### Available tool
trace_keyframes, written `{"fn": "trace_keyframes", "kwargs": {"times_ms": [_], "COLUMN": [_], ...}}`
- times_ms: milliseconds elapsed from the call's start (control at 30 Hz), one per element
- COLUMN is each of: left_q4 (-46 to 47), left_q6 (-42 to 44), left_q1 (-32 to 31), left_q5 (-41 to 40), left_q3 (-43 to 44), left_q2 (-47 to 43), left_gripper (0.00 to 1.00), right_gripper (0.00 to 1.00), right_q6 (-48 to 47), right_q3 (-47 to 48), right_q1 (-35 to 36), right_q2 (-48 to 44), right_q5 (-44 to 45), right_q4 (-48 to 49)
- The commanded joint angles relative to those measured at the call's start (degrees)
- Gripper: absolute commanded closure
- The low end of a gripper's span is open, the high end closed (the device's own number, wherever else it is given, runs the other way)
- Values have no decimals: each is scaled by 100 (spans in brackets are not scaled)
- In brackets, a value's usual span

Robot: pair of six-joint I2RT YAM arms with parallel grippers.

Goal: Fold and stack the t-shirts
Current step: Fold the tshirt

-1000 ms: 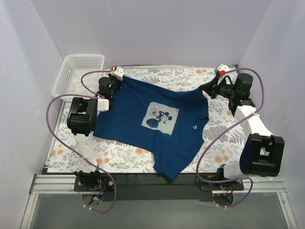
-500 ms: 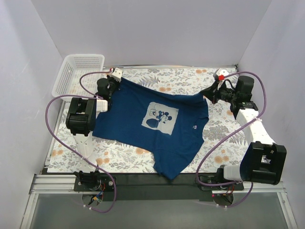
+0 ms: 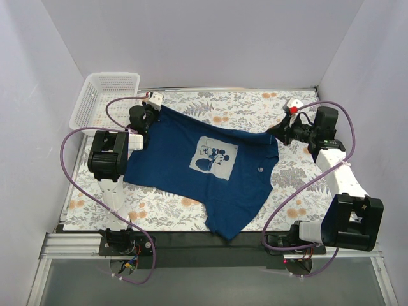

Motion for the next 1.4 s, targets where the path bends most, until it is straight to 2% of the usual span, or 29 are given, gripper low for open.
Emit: {"fn": "trace_keyframes", "kwargs": {"times_ms": [0,367,1367], "left_q4": [93,85,85], "left_q6": [47,205,301], "left_q1": [51,51,51], "left_q5": [-107,-37,-10], "left_q3": [-109,-223,-408], "left_q2": [-440,-493,-686], "left_gripper": [100,100,100], "right_gripper": [99,99,99], "right_q6": [-173,-261,-753], "right_q3": [-89,-2,-160], "right_q1": [-15,-76,-76], "right_q2": [-208,-269,-559], "right_q5": [-109,129,-434], "right_q4": [-73,-152,-943]}}
